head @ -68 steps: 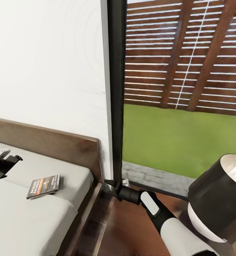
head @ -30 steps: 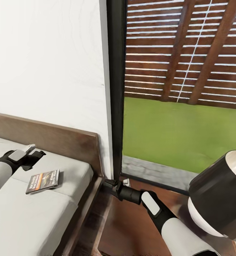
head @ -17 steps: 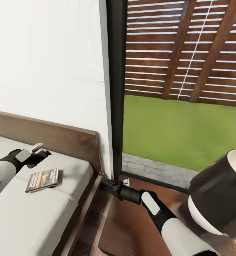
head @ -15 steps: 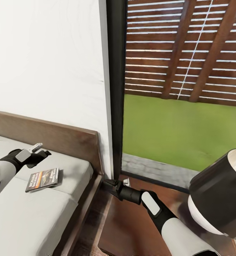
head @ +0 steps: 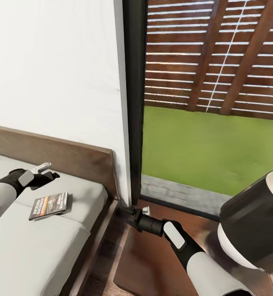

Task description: In the bedroom, move the book from the bed onto either nightstand, and place the two sandals side by side next to the bed.

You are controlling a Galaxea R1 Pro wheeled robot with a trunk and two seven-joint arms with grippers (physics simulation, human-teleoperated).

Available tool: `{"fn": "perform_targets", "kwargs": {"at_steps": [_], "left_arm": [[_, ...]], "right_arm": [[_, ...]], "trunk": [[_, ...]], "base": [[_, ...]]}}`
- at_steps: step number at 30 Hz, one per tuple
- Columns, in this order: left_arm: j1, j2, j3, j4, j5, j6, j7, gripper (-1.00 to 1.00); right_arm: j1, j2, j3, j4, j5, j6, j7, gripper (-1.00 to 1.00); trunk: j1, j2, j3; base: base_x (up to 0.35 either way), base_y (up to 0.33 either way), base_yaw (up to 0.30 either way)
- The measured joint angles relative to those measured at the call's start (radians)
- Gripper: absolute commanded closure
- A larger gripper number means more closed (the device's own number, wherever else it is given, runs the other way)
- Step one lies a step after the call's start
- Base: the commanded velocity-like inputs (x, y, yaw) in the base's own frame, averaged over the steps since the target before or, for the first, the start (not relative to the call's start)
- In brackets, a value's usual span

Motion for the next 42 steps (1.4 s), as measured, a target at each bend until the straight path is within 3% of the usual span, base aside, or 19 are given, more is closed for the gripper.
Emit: {"fn": "perform_targets", "kwargs": {"at_steps": [14,16,17,21,25,42], "left_arm": [[-0.045,0.003,-0.010,-0.005,-0.108,0.021,-0.067,-1.00],[-0.058,0.003,-0.010,-0.005,-0.166,0.024,-0.096,-1.00],[-0.058,0.003,-0.011,-0.005,-0.167,0.024,-0.096,-1.00],[-0.075,0.003,-0.011,-0.006,-0.247,0.044,-0.141,-1.00],[-0.090,0.003,-0.011,-0.006,-0.301,0.077,-0.183,-1.00],[-0.126,0.017,-0.011,-0.006,-0.406,0.135,-0.227,-1.00]], "right_arm": [[0.000,0.001,0.000,0.000,0.000,0.000,0.000,-1.00],[0.000,0.000,0.000,0.000,-0.001,0.000,0.001,-1.00],[0.000,0.000,0.000,0.000,-0.001,0.000,0.001,-1.00],[0.000,0.000,0.000,0.000,-0.001,0.000,0.001,-1.00],[0.000,0.000,0.000,0.000,-0.002,0.000,0.001,-1.00],[0.000,-0.001,-0.001,0.000,0.006,-0.001,0.068,-1.00]], "trunk": [[0.000,0.000,-0.021],[0.000,0.000,-0.024],[0.000,0.000,-0.026],[0.000,0.000,-0.032],[0.000,0.000,-0.038],[0.000,0.000,-0.062]], "base": [[0.000,0.000,0.000],[0.000,0.000,0.000],[0.000,0.000,0.000],[0.000,0.000,0.000],[0.000,0.000,0.000],[0.000,0.000,0.000]]}}
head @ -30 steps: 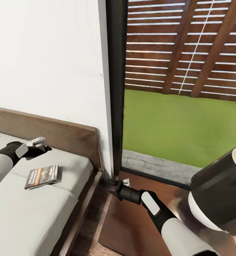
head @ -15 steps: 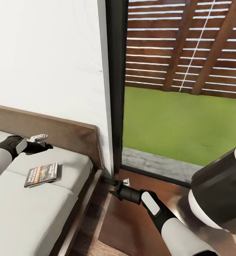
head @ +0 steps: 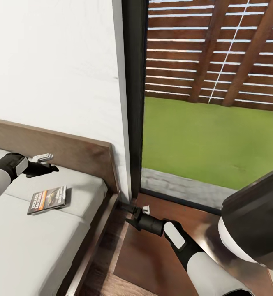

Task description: In the bedroom, move the book from the bed onto either nightstand, and place the two sandals side by side next to the bed.

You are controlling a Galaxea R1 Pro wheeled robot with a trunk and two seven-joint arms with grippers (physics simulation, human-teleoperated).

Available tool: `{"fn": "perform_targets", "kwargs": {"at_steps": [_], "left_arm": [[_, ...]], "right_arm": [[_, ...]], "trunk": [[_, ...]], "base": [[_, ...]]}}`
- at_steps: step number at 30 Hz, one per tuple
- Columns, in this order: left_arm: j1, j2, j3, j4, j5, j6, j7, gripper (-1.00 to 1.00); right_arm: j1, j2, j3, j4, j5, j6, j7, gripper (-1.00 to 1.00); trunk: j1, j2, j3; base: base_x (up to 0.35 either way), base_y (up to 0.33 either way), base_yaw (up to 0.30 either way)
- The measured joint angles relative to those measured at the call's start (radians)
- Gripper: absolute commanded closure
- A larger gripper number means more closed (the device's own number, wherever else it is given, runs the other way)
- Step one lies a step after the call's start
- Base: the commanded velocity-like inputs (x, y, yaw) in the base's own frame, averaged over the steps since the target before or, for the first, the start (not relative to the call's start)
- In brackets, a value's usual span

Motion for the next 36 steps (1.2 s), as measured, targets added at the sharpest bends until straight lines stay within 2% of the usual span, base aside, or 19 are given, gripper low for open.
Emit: {"fn": "perform_targets", "kwargs": {"at_steps": [12,23,32,36], "left_arm": [[-0.003,0.003,0.000,-0.001,-0.021,0.003,-0.046,-1.00],[-0.003,0.002,0.000,-0.001,-0.023,0.003,-0.051,-1.00],[-0.003,-0.004,0.000,-0.001,-0.022,0.003,-0.053,-1.00],[-0.003,-0.004,0.000,-0.001,-0.022,0.003,-0.053,-1.00]], "right_arm": [[0.000,-0.001,-0.003,0.000,0.002,0.000,0.025,-1.00],[0.000,-0.006,-0.001,-0.020,0.002,-0.001,0.035,-1.00],[0.000,-0.009,0.000,-0.028,0.005,-0.001,0.068,-1.00],[0.000,-0.010,0.002,-0.034,0.007,-0.003,0.102,-1.00]], "trunk": [[0.000,0.000,-0.018],[0.000,0.000,-0.035],[0.000,0.000,-0.049],[0.000,0.000,-0.056]], "base": [[0.000,0.000,0.000],[0.000,0.000,0.000],[0.000,0.000,0.000],[0.000,0.000,0.000]]}}
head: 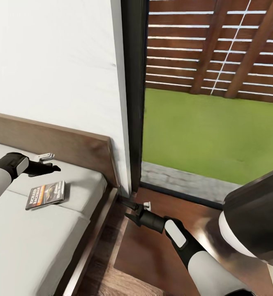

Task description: In the bedroom, move the book from the bed onto either nightstand, and place the two sandals side by side next to the bed.

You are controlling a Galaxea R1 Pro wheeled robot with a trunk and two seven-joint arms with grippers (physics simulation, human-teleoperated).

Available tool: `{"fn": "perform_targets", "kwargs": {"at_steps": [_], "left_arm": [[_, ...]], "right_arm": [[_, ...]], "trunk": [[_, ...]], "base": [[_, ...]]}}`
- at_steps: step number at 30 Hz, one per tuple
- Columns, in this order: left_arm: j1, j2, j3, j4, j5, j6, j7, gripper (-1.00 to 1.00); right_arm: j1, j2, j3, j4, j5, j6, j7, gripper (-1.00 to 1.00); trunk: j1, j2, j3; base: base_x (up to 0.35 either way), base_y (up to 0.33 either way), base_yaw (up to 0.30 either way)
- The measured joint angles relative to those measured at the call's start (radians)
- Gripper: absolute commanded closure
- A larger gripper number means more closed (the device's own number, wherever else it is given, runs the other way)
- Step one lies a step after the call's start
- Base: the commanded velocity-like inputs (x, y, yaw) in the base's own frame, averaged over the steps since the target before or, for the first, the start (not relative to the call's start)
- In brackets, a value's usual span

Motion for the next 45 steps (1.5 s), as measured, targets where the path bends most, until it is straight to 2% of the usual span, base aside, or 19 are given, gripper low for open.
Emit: {"fn": "perform_targets", "kwargs": {"at_steps": [6,11,19,24,45], "left_arm": [[-0.002,0.001,-0.001,0.000,0.000,0.000,0.001,-1.00],[-0.003,0.005,-0.001,0.000,0.000,0.001,0.001,-1.00],[-0.003,0.012,-0.002,0.000,-0.001,0.001,0.001,-1.00],[-0.003,0.014,-0.002,0.000,0.000,0.001,0.001,-1.00],[-0.018,0.015,0.000,-0.002,0.000,0.015,0.000,-1.00]], "right_arm": [[0.003,-0.001,0.003,-0.029,0.003,-0.006,0.056,-1.00],[0.024,-0.002,0.009,-0.091,0.011,-0.014,0.093,-1.00],[0.131,-0.002,0.014,-0.300,0.055,-0.016,0.109,-1.00],[0.183,-0.002,0.014,-0.377,0.070,-0.015,0.110,-1.00],[0.210,-0.002,0.012,-0.414,0.078,-0.012,0.114,-1.00]], "trunk": [[0.000,0.000,-0.009],[0.000,0.000,-0.017],[0.000,0.000,-0.030],[0.000,0.000,-0.037],[0.000,0.000,-0.067]], "base": [[0.000,0.000,0.000],[0.000,0.000,0.000],[0.000,0.000,0.000],[0.000,0.000,0.000],[0.000,0.000,0.000]]}}
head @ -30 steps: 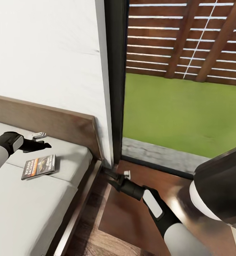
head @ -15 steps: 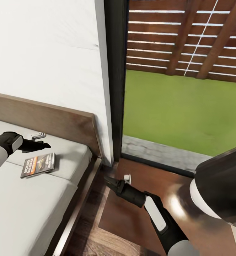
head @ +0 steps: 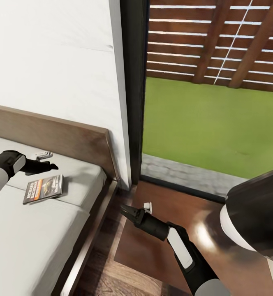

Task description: In the bedroom, move the book from the bed onto either nightstand, and place the two sandals side by side next to the bed.

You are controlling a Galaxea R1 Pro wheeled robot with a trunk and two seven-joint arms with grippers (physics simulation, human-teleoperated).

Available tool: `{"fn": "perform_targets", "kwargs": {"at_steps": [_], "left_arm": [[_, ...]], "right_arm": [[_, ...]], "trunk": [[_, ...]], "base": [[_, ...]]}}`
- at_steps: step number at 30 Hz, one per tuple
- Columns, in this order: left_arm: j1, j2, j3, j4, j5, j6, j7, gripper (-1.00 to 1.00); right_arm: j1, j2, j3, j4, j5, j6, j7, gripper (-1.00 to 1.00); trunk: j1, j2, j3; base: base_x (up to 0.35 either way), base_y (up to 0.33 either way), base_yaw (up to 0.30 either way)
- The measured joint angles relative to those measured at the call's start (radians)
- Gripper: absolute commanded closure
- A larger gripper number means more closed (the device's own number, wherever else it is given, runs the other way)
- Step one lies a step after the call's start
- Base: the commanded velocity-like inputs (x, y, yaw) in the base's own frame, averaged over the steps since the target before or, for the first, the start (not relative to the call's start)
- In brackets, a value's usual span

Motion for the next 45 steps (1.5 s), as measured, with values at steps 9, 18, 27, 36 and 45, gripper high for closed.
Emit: {"fn": "perform_targets", "kwargs": {"at_steps": [9,18,27,36,45], "left_arm": [[-0.015,0.000,-0.001,-0.004,-0.002,0.002,0.001,-1.00],[-0.022,0.000,0.000,-0.026,-0.008,0.003,0.001,-1.00],[-0.030,0.000,-0.001,-0.033,-0.014,0.002,0.002,-1.00],[-0.036,0.000,-0.001,-0.059,-0.016,0.006,0.006,-1.00],[-0.037,-0.001,-0.001,-0.069,-0.038,0.031,0.008,-1.00]], "right_arm": [[0.001,0.000,-0.001,0.000,0.000,0.000,0.003,-1.00],[0.002,0.000,-0.001,0.002,0.002,0.000,0.002,-1.00],[0.002,-0.001,-0.001,0.005,0.004,0.000,0.002,-1.00],[0.002,0.000,-0.003,0.035,0.000,-0.003,0.007,-1.00],[0.002,0.000,-0.005,0.044,-0.005,-0.005,0.008,-1.00]], "trunk": [[0.000,0.000,-0.012],[0.000,0.000,-0.022],[0.000,0.000,-0.024],[0.000,0.000,-0.024],[0.000,0.000,-0.025]], "base": [[0.000,0.000,0.000],[0.000,0.000,0.000],[0.000,0.000,0.000],[0.000,0.000,0.000],[0.000,0.000,0.000]]}}
